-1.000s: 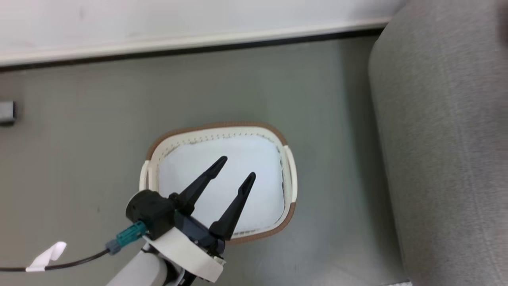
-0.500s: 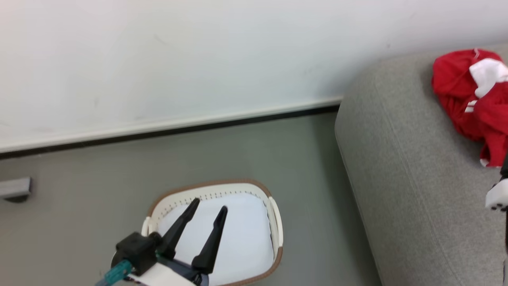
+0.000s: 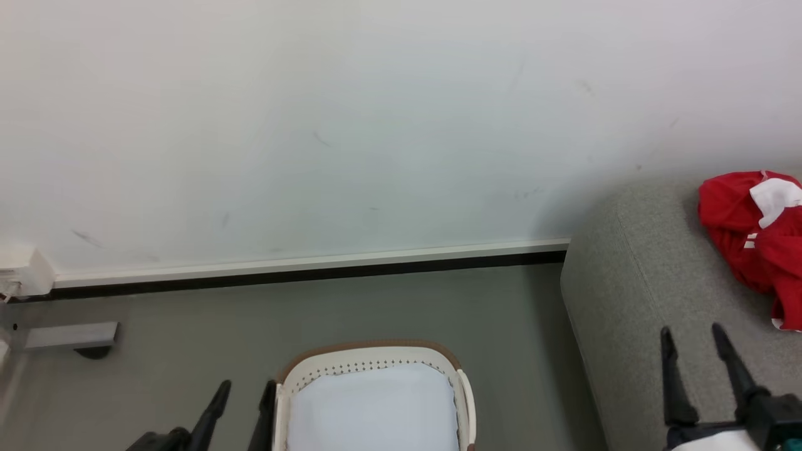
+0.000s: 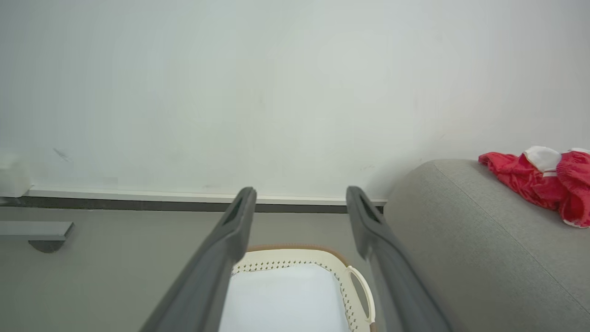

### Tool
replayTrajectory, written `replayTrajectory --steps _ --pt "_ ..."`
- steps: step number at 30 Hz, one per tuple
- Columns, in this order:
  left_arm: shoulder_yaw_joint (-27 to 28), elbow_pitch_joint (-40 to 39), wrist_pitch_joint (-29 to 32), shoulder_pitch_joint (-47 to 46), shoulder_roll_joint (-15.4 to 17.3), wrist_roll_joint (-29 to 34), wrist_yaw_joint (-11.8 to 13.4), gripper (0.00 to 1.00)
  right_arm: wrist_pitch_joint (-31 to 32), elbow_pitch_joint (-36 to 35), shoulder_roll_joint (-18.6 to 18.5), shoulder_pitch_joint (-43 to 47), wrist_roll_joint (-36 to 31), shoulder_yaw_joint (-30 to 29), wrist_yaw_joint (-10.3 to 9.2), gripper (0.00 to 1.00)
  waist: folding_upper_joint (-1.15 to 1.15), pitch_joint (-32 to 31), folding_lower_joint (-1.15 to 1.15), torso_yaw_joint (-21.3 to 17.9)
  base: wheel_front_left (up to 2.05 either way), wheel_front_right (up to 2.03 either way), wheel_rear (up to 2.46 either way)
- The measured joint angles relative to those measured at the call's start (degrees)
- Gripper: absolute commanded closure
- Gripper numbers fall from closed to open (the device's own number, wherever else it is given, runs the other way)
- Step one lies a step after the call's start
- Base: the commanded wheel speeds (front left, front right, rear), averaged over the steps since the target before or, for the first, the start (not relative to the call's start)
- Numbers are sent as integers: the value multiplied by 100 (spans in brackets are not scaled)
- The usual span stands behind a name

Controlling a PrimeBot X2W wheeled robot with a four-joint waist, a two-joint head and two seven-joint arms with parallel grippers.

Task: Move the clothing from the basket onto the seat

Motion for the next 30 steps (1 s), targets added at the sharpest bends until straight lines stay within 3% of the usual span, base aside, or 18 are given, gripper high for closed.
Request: replayTrajectory --steps 7,17,30 --pt "704 92 0 369 -271 402 -248 0 0 159 5 548 168 697 0 0 0 -242 1 56 0 0 0" --pt "1341 282 0 687 -698 811 -611 0 0 338 2 719 275 793 0 0 0 -460 1 22 0 0 0" --pt "1582 375 0 686 -902 1057 -751 0 0 456 1 716 269 759 0 0 0 -426 2 -37 0 0 0"
